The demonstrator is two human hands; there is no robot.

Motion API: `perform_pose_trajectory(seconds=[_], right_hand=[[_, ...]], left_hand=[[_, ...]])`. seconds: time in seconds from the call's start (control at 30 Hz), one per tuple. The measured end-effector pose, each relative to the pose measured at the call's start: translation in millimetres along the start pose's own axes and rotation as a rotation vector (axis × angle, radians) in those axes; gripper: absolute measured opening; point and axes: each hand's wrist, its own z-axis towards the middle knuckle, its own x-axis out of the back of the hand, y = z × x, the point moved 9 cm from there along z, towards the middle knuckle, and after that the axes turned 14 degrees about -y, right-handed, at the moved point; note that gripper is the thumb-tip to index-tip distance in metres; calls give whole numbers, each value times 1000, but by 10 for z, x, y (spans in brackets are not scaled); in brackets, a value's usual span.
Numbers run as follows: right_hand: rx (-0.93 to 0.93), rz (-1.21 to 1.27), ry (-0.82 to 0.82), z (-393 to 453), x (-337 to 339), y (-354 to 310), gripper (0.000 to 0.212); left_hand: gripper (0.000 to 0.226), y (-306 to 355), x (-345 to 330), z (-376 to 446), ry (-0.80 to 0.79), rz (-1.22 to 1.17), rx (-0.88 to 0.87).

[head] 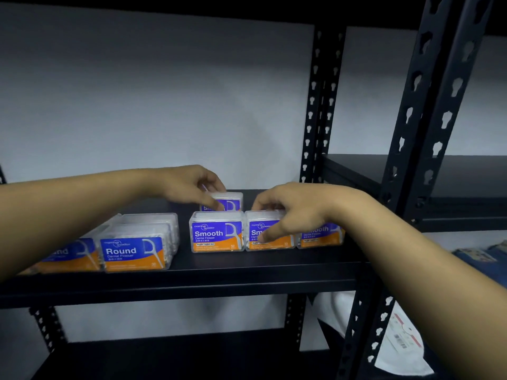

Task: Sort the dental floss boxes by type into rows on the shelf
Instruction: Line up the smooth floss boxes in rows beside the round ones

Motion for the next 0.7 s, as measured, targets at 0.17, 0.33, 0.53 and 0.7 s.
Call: perform_pose_trajectory(seconds=[0.17, 0.33, 0.53, 0.7], right_hand=[[11, 47, -58, 25, 5, -58, 52], [-7, 156, 0, 34, 295, -75, 49], [-89, 32, 182, 282, 829, -69, 38], [-118, -75, 210, 761, 1072, -229, 41]], left_hand=[[30, -34, -46, -9, -61, 0, -6], [80, 32, 51, -165, -38, 23, 1], [68, 75, 659, -507, 158, 230, 78], [47, -290, 1122, -625, 225, 342, 246]])
